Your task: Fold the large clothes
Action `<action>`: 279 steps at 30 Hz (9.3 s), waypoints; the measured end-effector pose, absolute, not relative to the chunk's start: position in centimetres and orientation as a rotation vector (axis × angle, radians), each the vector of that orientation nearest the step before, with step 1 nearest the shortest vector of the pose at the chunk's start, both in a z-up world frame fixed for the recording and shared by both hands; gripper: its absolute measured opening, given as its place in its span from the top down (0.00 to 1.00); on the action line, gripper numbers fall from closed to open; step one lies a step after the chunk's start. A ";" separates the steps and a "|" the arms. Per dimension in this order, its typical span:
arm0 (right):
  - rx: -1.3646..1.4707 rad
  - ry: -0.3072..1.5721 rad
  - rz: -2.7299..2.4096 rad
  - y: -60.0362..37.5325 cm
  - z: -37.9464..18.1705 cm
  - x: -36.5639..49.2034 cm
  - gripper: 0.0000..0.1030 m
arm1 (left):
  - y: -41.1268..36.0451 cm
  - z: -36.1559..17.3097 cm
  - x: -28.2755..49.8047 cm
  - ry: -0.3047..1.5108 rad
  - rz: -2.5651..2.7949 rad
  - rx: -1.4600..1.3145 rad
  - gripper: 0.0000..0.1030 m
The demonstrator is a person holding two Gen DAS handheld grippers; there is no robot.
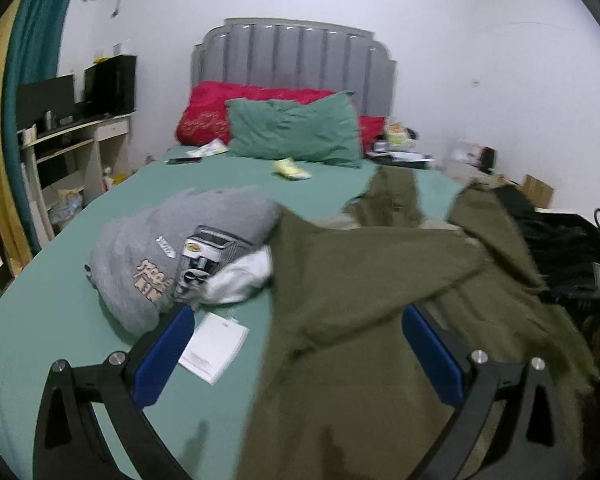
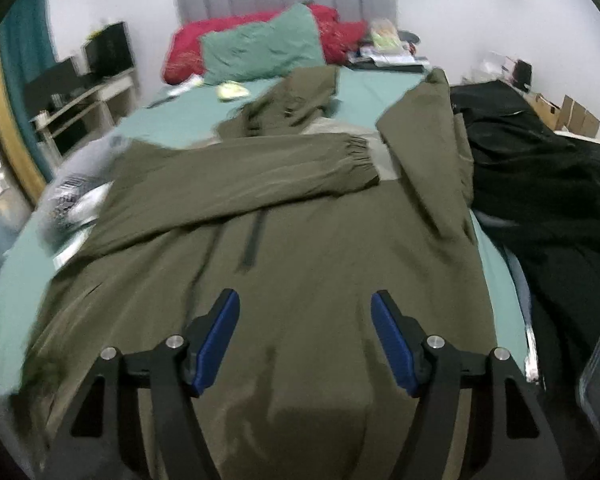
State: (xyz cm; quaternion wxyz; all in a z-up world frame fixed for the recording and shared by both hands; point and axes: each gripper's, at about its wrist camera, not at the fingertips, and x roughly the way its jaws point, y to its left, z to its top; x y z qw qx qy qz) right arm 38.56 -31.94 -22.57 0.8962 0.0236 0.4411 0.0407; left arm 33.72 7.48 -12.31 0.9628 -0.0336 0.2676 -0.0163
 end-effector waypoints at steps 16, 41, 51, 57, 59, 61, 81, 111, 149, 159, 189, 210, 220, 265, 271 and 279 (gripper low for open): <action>-0.056 0.978 0.027 -32.7 -29.6 56.4 0.98 | 17.6 -19.3 40.8 0.719 0.147 -0.157 0.00; -0.559 1.044 -0.135 -34.7 -30.2 66.8 0.90 | 13.5 -20.5 41.3 0.737 0.101 -0.041 0.00; -0.293 0.804 0.042 -36.7 -19.3 60.4 0.99 | 12.8 -19.3 40.2 0.706 0.065 -0.061 0.00; -0.209 0.981 0.571 -30.5 -18.0 51.3 0.85 | 11.4 -16.7 38.7 0.663 0.008 -0.063 0.00; -0.334 1.087 0.610 -27.8 -20.5 49.0 0.33 | 11.3 -16.6 38.4 0.668 0.000 -0.085 0.00; -0.356 1.077 0.663 -26.7 -20.8 47.9 0.24 | 11.6 -16.8 38.3 0.685 -0.010 -0.117 0.00; -0.135 1.010 0.139 -20.8 -30.8 70.9 0.97 | 12.9 -19.8 40.4 0.752 0.015 -0.113 0.00; -0.164 0.829 0.337 -25.2 -20.9 53.8 0.15 | 15.1 -16.7 39.5 0.689 0.036 -0.206 0.00; -0.349 1.197 0.700 -18.8 -29.1 61.8 0.53 | 13.3 -17.5 40.3 0.745 0.017 -0.099 0.00; -0.717 0.455 0.178 -16.6 -15.9 55.5 0.96 | 16.3 -16.3 39.1 0.723 0.045 -0.218 0.00; -0.117 0.681 0.148 -22.9 -21.8 71.5 0.11 | 20.7 -19.5 40.7 0.736 0.247 -0.186 0.00; -0.193 0.666 0.263 -24.7 -20.7 70.9 0.87 | 17.0 -22.8 41.3 0.904 0.066 -0.136 0.00; -1.057 0.646 0.575 -17.1 -24.1 42.9 0.83 | 15.2 -20.5 40.5 0.909 -0.039 -0.245 0.00; -0.035 1.181 0.477 -29.2 -21.6 67.7 0.93 | 14.7 -23.1 41.4 0.930 -0.078 -0.241 0.00; -0.757 0.522 0.134 -21.7 -7.0 62.1 0.93 | 14.8 -21.9 41.2 0.897 -0.081 -0.260 0.00; -1.476 0.094 0.362 -15.2 -14.4 41.9 0.86 | 14.7 -19.1 40.2 0.831 -0.107 -0.275 0.00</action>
